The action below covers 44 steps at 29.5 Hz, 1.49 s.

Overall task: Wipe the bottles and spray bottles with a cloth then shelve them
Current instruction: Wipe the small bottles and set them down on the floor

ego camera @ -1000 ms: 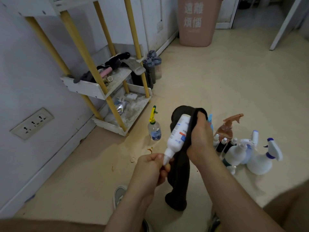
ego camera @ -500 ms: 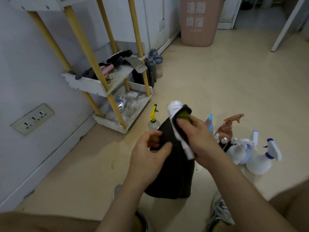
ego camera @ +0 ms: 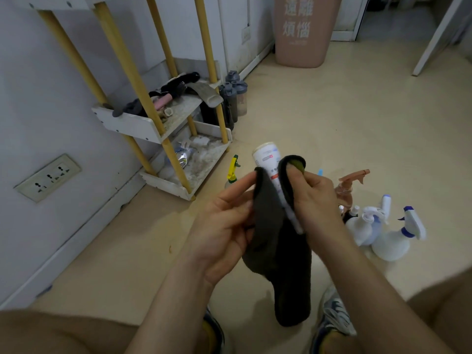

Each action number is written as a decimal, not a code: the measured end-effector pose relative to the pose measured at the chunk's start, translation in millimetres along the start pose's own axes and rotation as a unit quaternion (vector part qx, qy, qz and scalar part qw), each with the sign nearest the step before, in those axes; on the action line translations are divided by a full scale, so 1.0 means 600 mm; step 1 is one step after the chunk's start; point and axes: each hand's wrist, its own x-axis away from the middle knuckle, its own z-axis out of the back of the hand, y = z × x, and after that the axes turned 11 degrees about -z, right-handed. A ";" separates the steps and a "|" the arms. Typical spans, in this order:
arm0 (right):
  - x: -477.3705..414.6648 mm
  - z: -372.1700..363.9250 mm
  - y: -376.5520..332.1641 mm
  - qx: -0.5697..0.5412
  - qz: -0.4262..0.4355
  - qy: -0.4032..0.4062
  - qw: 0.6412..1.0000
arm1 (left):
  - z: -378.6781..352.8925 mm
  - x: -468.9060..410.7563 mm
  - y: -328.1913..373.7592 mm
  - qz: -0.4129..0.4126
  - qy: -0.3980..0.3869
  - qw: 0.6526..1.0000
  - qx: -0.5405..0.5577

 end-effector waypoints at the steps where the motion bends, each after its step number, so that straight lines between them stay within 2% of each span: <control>1: 0.004 -0.009 0.005 -0.028 0.011 0.028 0.999 | -0.015 0.000 -0.003 -0.030 0.011 0.997 -0.067; 4: 0.013 -0.030 0.017 -0.060 0.032 0.096 0.993 | -0.038 -0.010 -0.014 -0.140 0.101 0.944 -0.280; 6: 0.017 -0.036 0.025 -0.067 0.037 0.089 0.993 | -0.037 -0.017 -0.024 -0.174 0.146 0.920 -0.320; 8: 0.023 -0.042 0.031 -0.035 0.064 0.033 0.997 | -0.041 -0.019 -0.029 -0.153 0.151 0.929 -0.303; 10: 0.032 -0.046 0.030 0.076 0.103 -0.022 0.992 | -0.041 -0.019 -0.029 -0.110 0.170 0.951 -0.236; 13: 0.040 -0.030 0.015 0.328 0.120 -0.097 0.932 | -0.031 -0.023 -0.021 -0.065 0.196 0.970 -0.130; 15: 0.053 -0.003 -0.003 0.404 0.102 -0.116 0.901 | -0.019 -0.026 -0.019 -0.084 0.196 0.964 -0.157; 16: 0.061 0.012 -0.016 0.406 0.105 -0.086 0.904 | -0.011 -0.028 -0.019 -0.102 0.195 0.957 -0.188; 18: 0.077 0.033 -0.042 0.338 0.154 0.035 0.928 | 0.005 -0.025 -0.016 -0.131 0.182 0.941 -0.254; 19: 0.077 0.035 -0.053 0.296 0.169 0.062 0.938 | 0.010 -0.021 -0.015 -0.138 0.164 0.936 -0.278; 21: 0.063 0.020 -0.066 0.245 0.111 0.002 0.963 | 0.008 -0.013 -0.023 -0.142 0.109 0.923 -0.339; 23: 0.044 -0.006 -0.055 0.233 0.061 -0.076 0.967 | -0.007 0.001 -0.031 -0.152 0.075 0.916 -0.364; 25: 0.034 -0.024 -0.042 0.237 0.112 -0.071 0.962 | -0.015 0.004 -0.031 -0.153 0.087 0.913 -0.367; 27: 0.032 -0.026 -0.036 0.225 0.163 -0.058 0.959 | -0.009 -0.003 -0.016 -0.114 0.096 0.921 -0.361; 31: 0.028 -0.012 -0.035 0.147 0.185 -0.083 0.968 | 0.020 -0.019 -0.002 -0.004 0.123 0.957 -0.263; 34: 0.015 0.001 -0.038 0.063 0.210 -0.010 0.976 | 0.025 -0.012 -0.011 -0.044 0.128 0.973 -0.190; 36: 0.005 0.010 -0.040 -0.023 0.172 0.027 0.984 | 0.023 -0.009 -0.014 -0.089 0.164 0.970 -0.156; 40: 0.013 0.005 -0.015 -0.155 0.059 -0.017 0.986 | 0.001 -0.017 -0.015 -0.114 0.204 0.968 -0.086; 42: 0.034 -0.008 0.011 -0.152 0.050 -0.044 0.986 | -0.008 -0.020 -0.011 -0.124 0.207 0.970 -0.017; 44: 0.055 -0.021 0.031 -0.069 0.081 -0.071 0.992 | -0.008 -0.023 -0.008 -0.116 0.214 0.969 0.032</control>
